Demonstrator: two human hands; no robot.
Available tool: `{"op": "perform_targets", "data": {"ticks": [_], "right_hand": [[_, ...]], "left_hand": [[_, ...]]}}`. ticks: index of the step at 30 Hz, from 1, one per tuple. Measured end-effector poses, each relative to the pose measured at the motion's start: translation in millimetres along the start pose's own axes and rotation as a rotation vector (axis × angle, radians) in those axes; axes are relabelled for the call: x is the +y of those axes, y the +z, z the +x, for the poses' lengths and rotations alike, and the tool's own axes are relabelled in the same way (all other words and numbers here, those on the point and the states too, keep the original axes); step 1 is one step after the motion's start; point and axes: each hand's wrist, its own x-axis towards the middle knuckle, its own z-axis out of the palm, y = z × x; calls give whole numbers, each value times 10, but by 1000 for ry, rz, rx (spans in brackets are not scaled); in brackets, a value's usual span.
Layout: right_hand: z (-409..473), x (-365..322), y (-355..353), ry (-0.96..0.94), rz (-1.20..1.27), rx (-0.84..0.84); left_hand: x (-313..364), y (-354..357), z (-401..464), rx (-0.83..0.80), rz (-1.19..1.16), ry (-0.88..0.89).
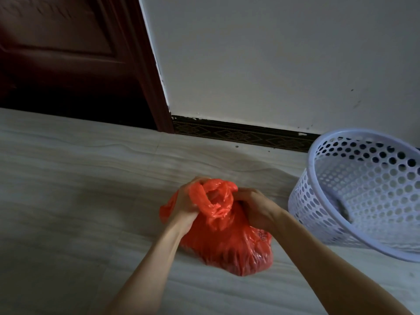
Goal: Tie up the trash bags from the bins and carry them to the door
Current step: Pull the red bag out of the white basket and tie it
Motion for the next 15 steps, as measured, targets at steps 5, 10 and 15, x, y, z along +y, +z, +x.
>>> {"op": "perform_targets", "data": {"ticks": [5, 10, 15], "right_hand": [[-3, -26, -46, -74, 21, -1], [46, 40, 1, -218, 31, 247], [68, -8, -114, -369, -32, 554]], "left_hand": [[14, -3, 17, 66, -153, -113], [-73, -2, 61, 171, -246, -251], [-118, -10, 92, 309, -298, -284]]}}
